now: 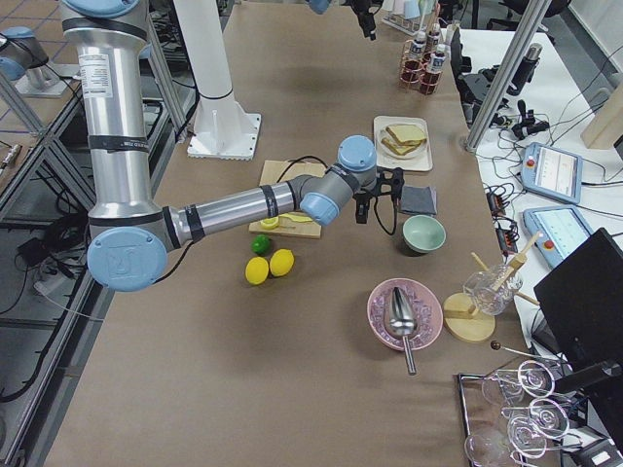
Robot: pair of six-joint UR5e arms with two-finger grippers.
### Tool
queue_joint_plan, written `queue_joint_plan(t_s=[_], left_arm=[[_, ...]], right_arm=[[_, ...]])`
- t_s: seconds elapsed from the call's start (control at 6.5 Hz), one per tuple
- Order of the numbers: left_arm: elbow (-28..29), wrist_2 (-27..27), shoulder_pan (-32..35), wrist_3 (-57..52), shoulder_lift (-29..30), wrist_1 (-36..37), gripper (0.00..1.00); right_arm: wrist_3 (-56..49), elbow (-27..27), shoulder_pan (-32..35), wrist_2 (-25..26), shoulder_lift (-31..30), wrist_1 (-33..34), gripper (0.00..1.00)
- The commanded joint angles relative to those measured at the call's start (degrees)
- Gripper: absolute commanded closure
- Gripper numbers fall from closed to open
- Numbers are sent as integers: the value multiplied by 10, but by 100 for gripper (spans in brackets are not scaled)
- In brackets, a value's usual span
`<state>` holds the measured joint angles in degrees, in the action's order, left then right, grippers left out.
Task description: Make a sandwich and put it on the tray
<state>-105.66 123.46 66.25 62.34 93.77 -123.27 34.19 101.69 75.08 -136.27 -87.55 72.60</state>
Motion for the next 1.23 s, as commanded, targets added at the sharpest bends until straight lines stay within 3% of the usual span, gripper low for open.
queue_joint_plan(t_s=[0.0,0.31,0.46,0.77,1.08], left_arm=[[5,58,92,-213,-44,90,2],[20,62,185,-482,-71,240,2],[27,64,223,-572,-69,300,2],[35,164,278,-617,-78,344,2],[43,162,282,-612,-84,344,2]], right_arm=[[-337,-5,91,116,20,251,0],[-418,-47,172,121,12,287,0],[-414,-91,196,91,4,284,0],[-415,-109,210,75,-2,281,0],[-415,-111,210,61,-9,253,0]])
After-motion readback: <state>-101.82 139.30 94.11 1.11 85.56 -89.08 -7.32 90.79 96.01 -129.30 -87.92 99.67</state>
